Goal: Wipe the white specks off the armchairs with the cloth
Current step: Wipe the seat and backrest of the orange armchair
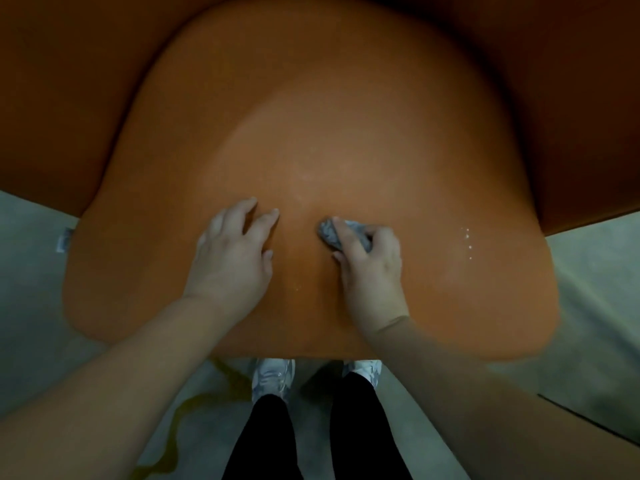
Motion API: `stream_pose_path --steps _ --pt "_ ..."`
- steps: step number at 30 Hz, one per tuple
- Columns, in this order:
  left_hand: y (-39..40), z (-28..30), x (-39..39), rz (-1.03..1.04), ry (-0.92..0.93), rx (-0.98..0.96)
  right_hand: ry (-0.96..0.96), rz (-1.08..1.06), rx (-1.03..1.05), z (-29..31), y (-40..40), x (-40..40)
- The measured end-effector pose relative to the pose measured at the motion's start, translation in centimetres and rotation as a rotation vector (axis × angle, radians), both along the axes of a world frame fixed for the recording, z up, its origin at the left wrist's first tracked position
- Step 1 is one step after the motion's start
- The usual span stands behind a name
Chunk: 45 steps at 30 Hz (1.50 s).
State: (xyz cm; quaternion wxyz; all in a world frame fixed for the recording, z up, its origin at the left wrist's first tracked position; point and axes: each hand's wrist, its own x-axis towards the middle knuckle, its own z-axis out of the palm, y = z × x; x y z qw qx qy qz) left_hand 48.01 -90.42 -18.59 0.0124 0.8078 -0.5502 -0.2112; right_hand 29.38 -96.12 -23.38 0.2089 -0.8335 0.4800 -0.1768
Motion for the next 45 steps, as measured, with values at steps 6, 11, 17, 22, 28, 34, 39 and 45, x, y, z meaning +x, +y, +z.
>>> stream_pose_path --steps 6,11,17,22,28,34,39,45 --pt "1.0 -0.4 0.7 -0.046 0.014 -0.022 0.002 -0.380 -0.056 -0.1 -1.7 -0.2" --pt "1.9 -0.7 0.4 -0.039 0.016 -0.055 -0.044 -0.211 0.005 -0.4 3.9 4.2" --pt "3.5 -0.8 0.9 -0.003 0.016 -0.092 -0.068 -0.418 -0.010 -0.6 3.4 2.8" --pt "4.4 -1.0 2.0 0.004 0.008 -0.098 -0.101 -0.428 0.040 -0.7 8.5 7.6" --pt "4.4 -0.7 2.1 -0.018 -0.006 -0.078 -0.040 -0.293 -0.047 -0.7 6.0 4.7" --pt "3.0 -0.4 -0.1 -0.059 0.015 -0.072 -0.091 -0.432 -0.034 -0.3 4.1 -0.2" --pt "0.8 -0.5 -3.1 -0.147 0.027 -0.057 -0.059 -0.320 -0.055 -0.1 3.2 -2.9" --pt "-2.6 -0.5 -6.1 -0.181 0.040 -0.074 -0.063 -0.423 -0.068 0.0 1.2 -7.0"
